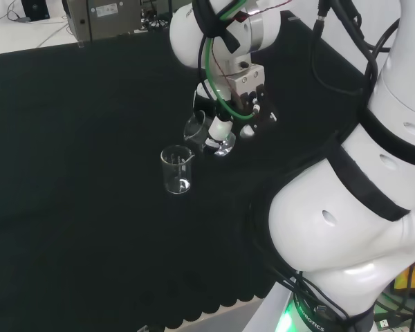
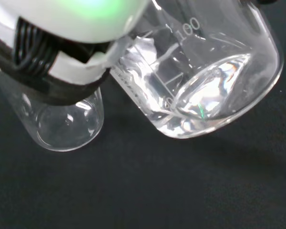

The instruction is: Pour the water from the handheld beaker into the one on the table.

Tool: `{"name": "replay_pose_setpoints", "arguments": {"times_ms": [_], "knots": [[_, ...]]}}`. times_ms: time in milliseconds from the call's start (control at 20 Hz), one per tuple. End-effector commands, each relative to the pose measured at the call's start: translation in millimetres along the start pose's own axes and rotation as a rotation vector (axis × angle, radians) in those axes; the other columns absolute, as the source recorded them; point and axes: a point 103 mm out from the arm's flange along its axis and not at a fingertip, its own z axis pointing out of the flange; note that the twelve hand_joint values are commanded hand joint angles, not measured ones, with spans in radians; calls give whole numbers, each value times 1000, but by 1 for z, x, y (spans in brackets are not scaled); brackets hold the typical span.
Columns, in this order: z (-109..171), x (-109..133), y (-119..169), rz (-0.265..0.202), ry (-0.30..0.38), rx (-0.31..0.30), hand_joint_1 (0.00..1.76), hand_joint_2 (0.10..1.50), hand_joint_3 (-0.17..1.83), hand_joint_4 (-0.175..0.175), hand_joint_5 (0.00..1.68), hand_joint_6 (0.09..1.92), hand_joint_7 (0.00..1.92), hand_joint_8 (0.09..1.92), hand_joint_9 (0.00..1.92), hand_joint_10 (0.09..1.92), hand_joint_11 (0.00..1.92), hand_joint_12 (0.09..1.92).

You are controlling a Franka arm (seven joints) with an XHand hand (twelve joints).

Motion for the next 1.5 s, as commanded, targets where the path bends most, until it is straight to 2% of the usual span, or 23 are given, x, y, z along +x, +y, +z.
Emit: {"name": "replay_pose_setpoints", "arguments": {"times_ms": [50,450,850,1500], "knots": [[0,10,3,-1,-73,47,1166,585,774,77,1302,676,1556,682,1836,162,1514,584],[0,15,6,-8,-143,85,1163,589,776,82,1289,700,1547,704,1832,174,1505,613],[-1,19,10,0,-252,135,1162,590,778,83,1284,710,1542,714,1830,181,1499,628],[-12,26,15,9,-343,195,1163,590,782,71,1279,721,1534,732,1821,201,1488,651]]}}
